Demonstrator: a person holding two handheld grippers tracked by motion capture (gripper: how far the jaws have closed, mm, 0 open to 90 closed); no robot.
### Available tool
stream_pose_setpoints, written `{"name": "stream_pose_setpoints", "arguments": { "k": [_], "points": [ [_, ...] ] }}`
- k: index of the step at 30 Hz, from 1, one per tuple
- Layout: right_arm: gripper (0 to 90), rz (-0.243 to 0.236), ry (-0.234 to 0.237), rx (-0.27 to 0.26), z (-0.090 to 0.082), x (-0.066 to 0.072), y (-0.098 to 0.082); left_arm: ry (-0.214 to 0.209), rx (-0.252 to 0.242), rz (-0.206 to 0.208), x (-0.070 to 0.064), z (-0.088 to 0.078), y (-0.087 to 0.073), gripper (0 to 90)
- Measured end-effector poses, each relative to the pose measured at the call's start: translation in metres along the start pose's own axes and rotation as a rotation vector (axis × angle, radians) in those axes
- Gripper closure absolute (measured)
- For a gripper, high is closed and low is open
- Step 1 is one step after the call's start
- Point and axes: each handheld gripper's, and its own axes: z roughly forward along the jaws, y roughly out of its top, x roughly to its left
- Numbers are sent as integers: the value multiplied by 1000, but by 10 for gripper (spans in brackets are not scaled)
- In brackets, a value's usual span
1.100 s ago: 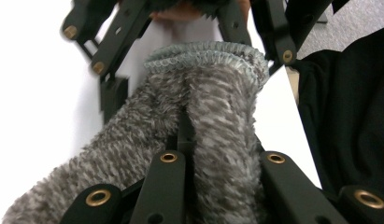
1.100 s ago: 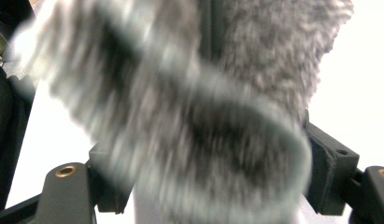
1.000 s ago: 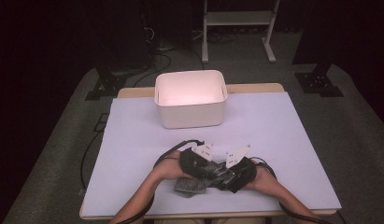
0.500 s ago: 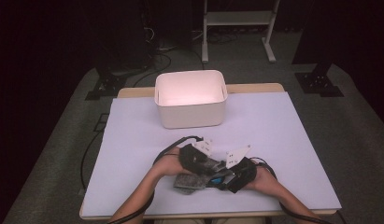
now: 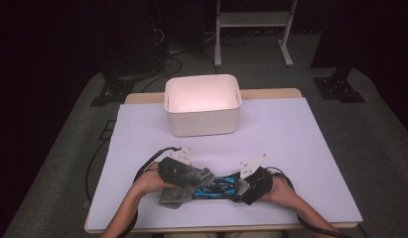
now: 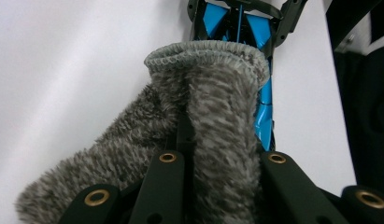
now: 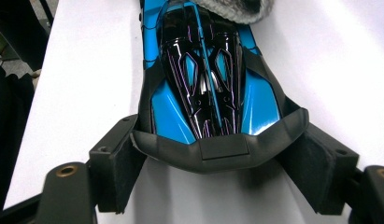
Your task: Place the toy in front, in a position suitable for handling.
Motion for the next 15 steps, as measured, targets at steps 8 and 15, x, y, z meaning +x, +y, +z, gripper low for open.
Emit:
{"name": "stream_pose_setpoints", "arguments": {
  "k": [8,15],
  "points": [
    [194,47,43,18,0,-4,4,-3,-26,-2,-1,3,-2,775],
    [185,85,97,1,-4,-12,13,-4,4,16,-2,3,2,774]
  ]
}}
